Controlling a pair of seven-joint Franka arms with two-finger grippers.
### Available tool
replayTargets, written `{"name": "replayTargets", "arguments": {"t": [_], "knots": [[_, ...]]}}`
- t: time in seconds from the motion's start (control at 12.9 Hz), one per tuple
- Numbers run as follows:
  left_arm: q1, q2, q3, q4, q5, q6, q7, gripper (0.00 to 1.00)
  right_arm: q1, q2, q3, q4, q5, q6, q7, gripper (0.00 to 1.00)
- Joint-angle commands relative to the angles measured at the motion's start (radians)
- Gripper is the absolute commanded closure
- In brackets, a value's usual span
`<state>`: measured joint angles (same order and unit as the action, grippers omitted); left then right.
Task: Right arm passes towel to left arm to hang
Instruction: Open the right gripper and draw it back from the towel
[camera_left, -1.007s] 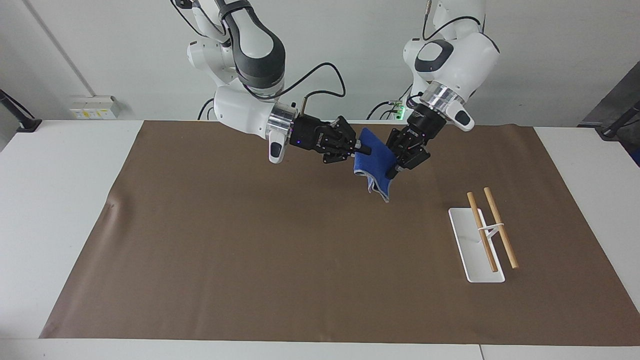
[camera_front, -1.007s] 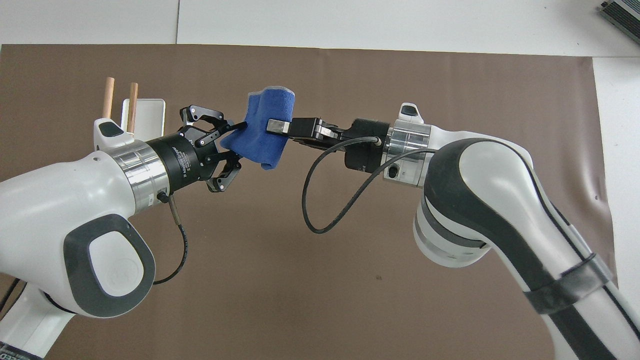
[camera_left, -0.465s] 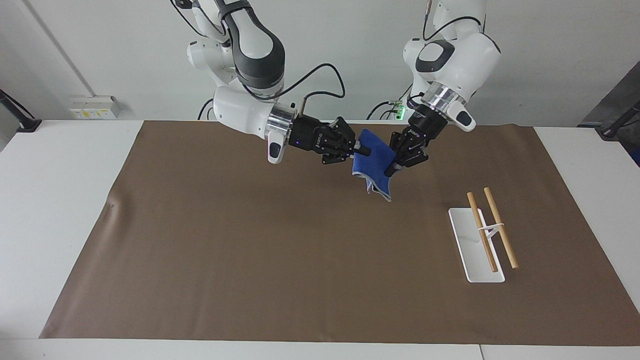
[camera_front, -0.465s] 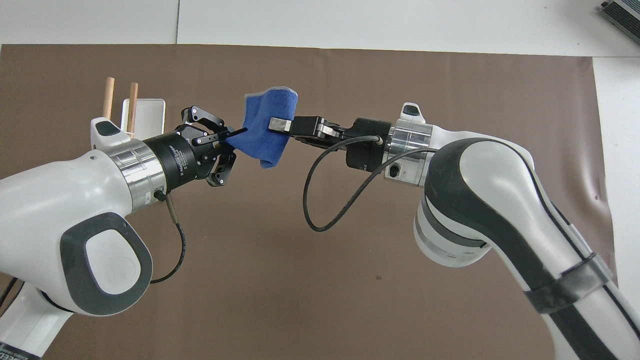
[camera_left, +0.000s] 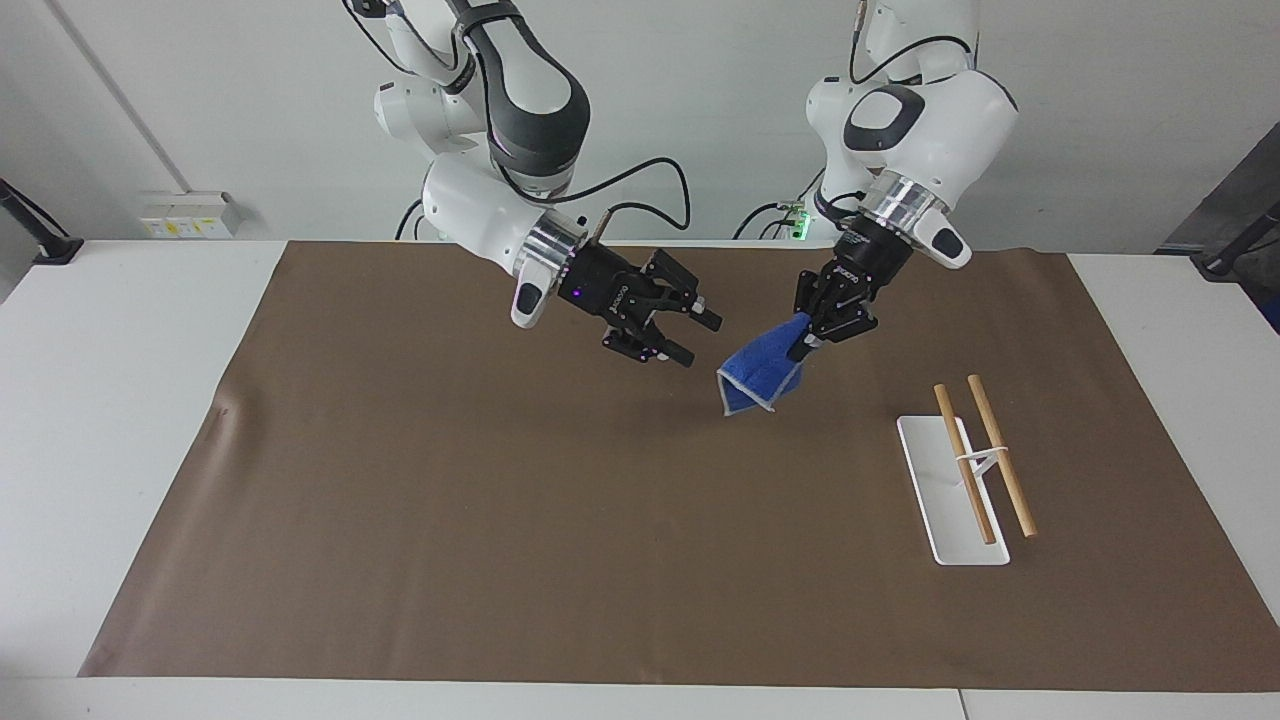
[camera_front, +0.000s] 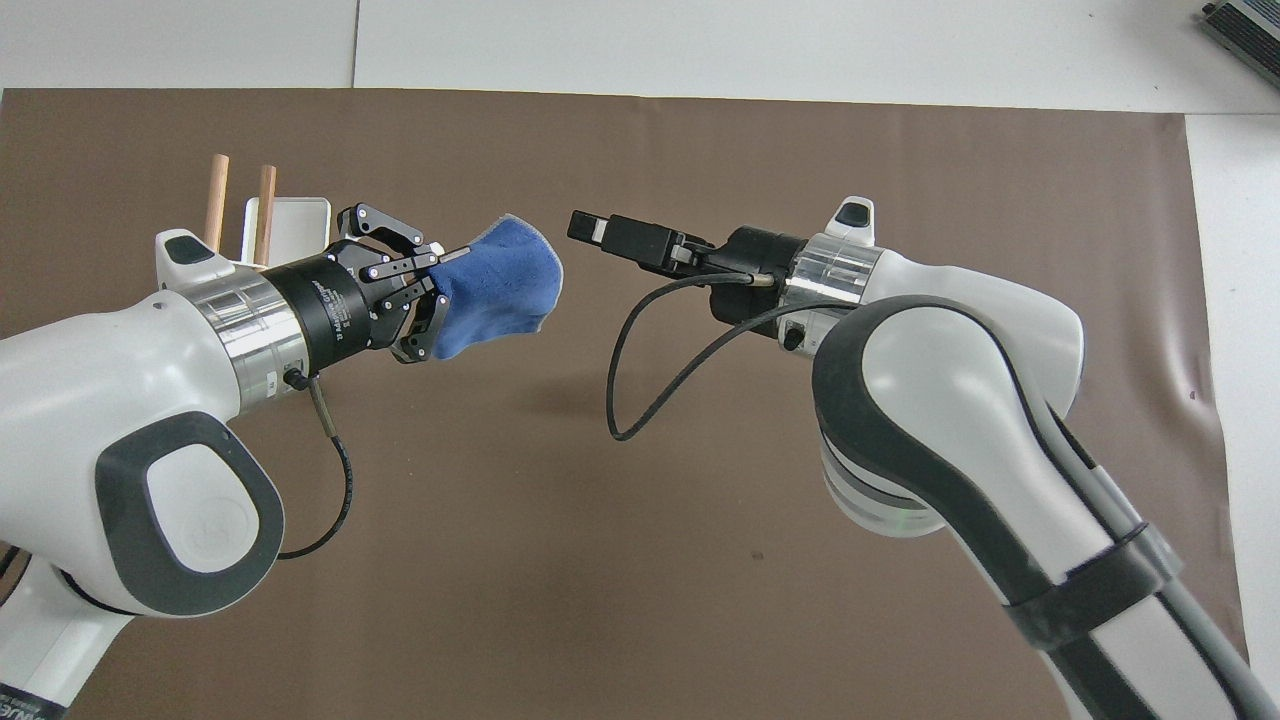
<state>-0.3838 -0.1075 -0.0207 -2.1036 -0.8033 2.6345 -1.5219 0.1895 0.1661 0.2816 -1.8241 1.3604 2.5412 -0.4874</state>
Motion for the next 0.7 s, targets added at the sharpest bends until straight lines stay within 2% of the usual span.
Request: {"name": "replayTargets", "arguments": {"t": [0.0,0.23,0.62], "knots": [[0.013,-0.012,-0.004,-0.018,-0.001,-0.019,0.002,1.00,-0.054,-0.005,0.005,-0.014,-0.239,0.004,0.000,0.00],[0.022,-0.006,-0.004,-0.024,0.113,-0.019,0.011,1.00,-0.113,-0.005,0.004,-0.015,-0.539,-0.001,0.035,0.00],[0.181,0.040,-0.004,-0.027,0.125,-0.037,0.034,1.00,-0.269,-0.007,0.002,-0.009,-0.973,-0.097,0.133,0.00]]}}
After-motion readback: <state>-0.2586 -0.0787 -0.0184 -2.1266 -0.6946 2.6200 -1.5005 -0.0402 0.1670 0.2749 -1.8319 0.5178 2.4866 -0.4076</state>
